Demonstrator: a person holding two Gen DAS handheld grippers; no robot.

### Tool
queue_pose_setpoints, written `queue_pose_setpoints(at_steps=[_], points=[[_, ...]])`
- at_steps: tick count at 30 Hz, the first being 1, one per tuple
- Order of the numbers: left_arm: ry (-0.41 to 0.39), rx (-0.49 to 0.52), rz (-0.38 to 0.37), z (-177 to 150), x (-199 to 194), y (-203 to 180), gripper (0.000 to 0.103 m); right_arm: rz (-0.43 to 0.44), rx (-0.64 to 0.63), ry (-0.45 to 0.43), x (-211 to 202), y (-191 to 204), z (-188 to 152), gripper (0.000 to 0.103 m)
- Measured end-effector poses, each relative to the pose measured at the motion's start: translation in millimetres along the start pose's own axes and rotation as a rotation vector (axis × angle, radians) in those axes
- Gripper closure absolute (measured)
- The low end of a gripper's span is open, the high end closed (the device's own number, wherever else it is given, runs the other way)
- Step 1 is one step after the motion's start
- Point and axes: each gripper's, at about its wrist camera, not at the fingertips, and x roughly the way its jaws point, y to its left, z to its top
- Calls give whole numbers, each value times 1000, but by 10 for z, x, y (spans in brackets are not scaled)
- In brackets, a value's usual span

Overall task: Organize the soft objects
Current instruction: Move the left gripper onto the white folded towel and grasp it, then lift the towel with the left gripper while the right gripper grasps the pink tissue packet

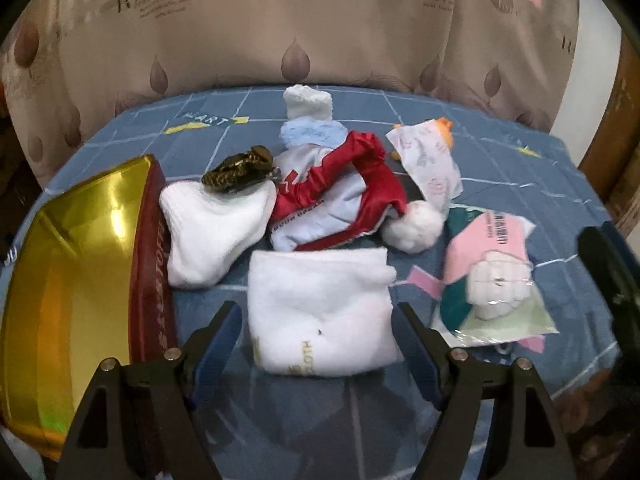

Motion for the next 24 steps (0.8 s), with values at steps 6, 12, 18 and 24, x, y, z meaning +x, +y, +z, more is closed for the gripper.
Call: queue_pose_setpoints(at_steps=[6, 12, 18, 24], points=[[86, 25, -22, 31, 291, -51, 23, 16, -3, 5, 12, 8, 3, 0], [15, 9, -48, -68, 230, -15, 65, 33, 21, 16, 41, -29, 13, 0], [2, -23, -81, -90, 22, -68, 73, 37, 34, 32, 72, -47, 18, 0], [-40, -71, -140, -164, -402, 3, 73, 36, 118, 97, 132, -230, 19, 0]])
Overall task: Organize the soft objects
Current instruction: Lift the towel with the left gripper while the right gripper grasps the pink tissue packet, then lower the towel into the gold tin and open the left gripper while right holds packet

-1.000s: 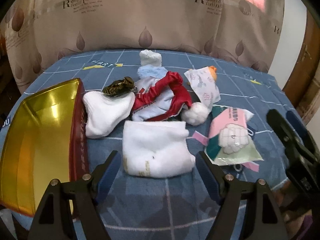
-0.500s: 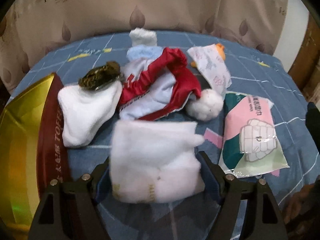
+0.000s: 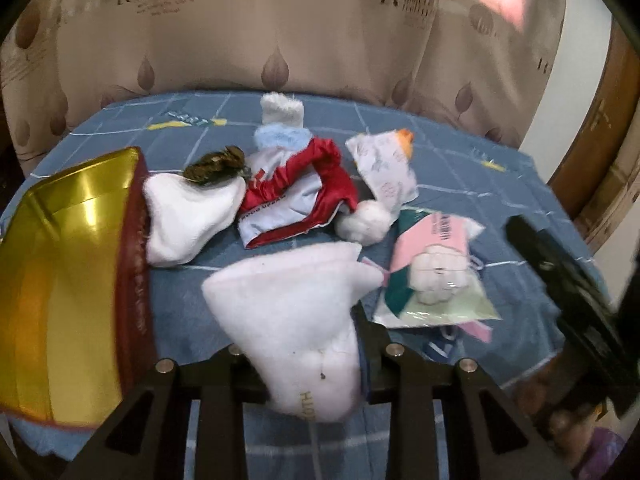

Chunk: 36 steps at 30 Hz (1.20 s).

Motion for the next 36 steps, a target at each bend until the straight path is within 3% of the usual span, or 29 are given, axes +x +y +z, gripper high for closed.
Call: queue_pose_setpoints(at_steps=[8, 13, 17, 20, 22, 23, 27, 34, 36], points=[[-13, -101, -35, -108, -415, 256, 73, -73, -35, 103, -51, -56, -77, 0], [-28, -132, -12, -138, -574, 429, 73, -8, -30, 277, 104, 115, -100, 0], [-70, -141, 9, -109, -699, 564, 72, -15, 2, 381, 247, 295, 2, 0], [-102, -148, 28, -87, -771, 651, 72, -21, 51, 440, 385, 342, 46, 12], [-113, -158, 24, -86, -798, 705, 71, -61, 75, 517, 546, 351, 51, 36], [-118, -162, 27, -87, -802, 728, 71, -59, 105, 554, 621, 326, 41, 42], [-117, -171, 23, -91, -789, 796, 71, -66, 190, 615, 787, 250, -1, 37], [-101, -183, 25, -107, -751, 854, 71, 57, 210, 617, 771, 219, 8, 59], [-108, -196, 28, -100, -773, 875, 71, 111, 213, 597, 682, 198, 31, 60]])
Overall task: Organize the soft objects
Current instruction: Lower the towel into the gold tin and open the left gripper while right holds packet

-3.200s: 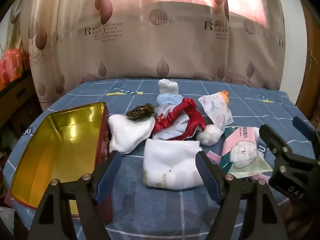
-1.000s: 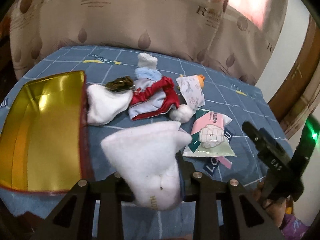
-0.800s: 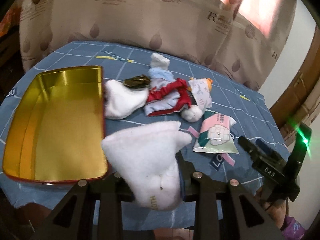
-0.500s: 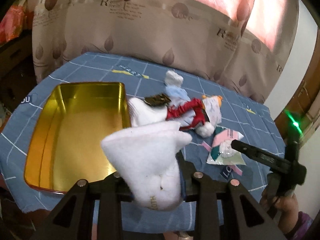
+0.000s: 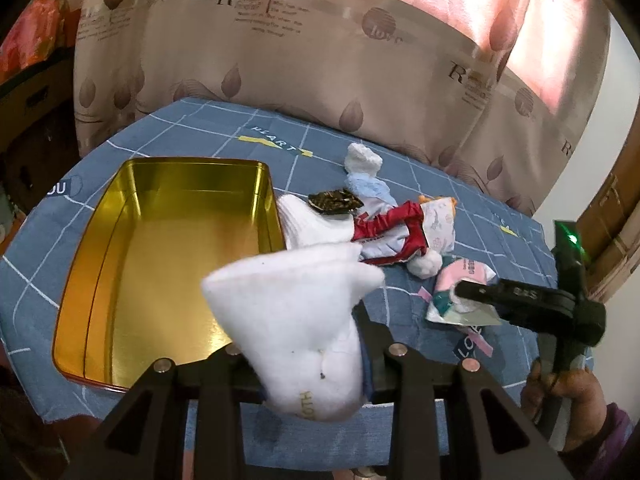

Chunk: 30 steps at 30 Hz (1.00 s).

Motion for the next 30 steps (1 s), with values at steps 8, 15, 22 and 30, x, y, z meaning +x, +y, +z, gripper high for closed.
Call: queue_pose_setpoints(at_steps=[8, 15, 22, 30], points=[[-45, -61, 34, 194, -196, 239, 70, 107, 6, -32, -345, -100, -208, 61], [12, -17, 138, 491, 53, 555, 69, 190, 10, -51, -548, -79, -206, 61], [101, 12, 221, 831, 623, 921, 67, 233, -9, -58, -647, 20, -203, 61], [166, 46, 353, 973, 1070, 1176, 63, 243, -12, -49, -625, 34, -151, 61]])
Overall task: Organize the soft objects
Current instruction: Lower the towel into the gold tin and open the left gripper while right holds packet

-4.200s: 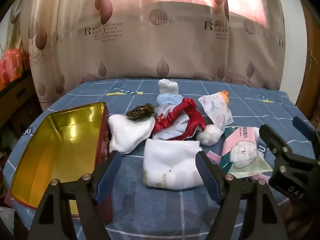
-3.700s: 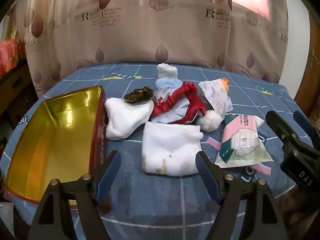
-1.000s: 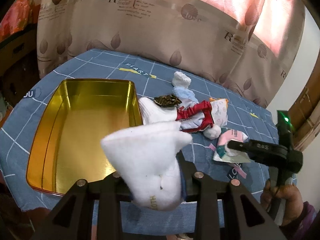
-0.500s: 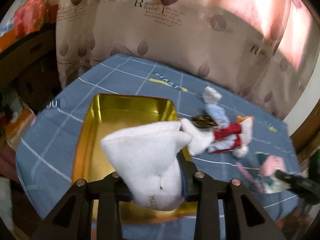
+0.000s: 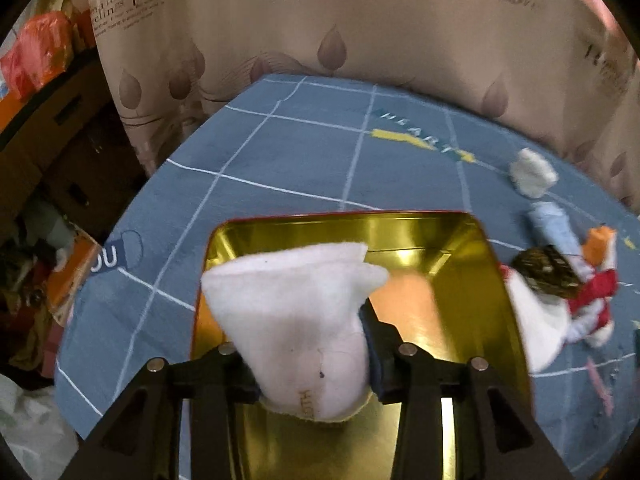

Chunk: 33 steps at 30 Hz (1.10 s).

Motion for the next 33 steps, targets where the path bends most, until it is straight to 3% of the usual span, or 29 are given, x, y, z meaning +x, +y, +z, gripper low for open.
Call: queue_pose_setpoints(at_steps=[2, 6, 13, 18, 21, 23, 26, 29, 33], points=[[29, -12, -4, 28, 82, 38, 60, 2, 1, 9, 26, -5, 9, 61], [51, -33, -1, 75, 155, 94, 44, 8, 4, 24, 76, -9, 0, 61], [-8, 24, 58, 76, 9, 30, 40, 18, -13, 45, 125, 61, -22, 61], [27, 35, -20, 98, -42, 56, 37, 29, -41, 40, 95, 175, -13, 61], [7, 29, 14, 99, -107, 95, 37, 37, -54, 33, 71, 257, 0, 61], [31, 15, -41, 106, -132, 130, 37, 42, -65, 33, 71, 313, 8, 61], [10, 13, -33, 106, -184, 166, 37, 49, -86, 36, 93, 402, 20, 61], [54, 48, 5, 96, -104, 140, 37, 61, -105, 42, 121, 500, 18, 61], [45, 52, -18, 62, -109, 148, 37, 82, -134, 54, 175, 657, 20, 61]])
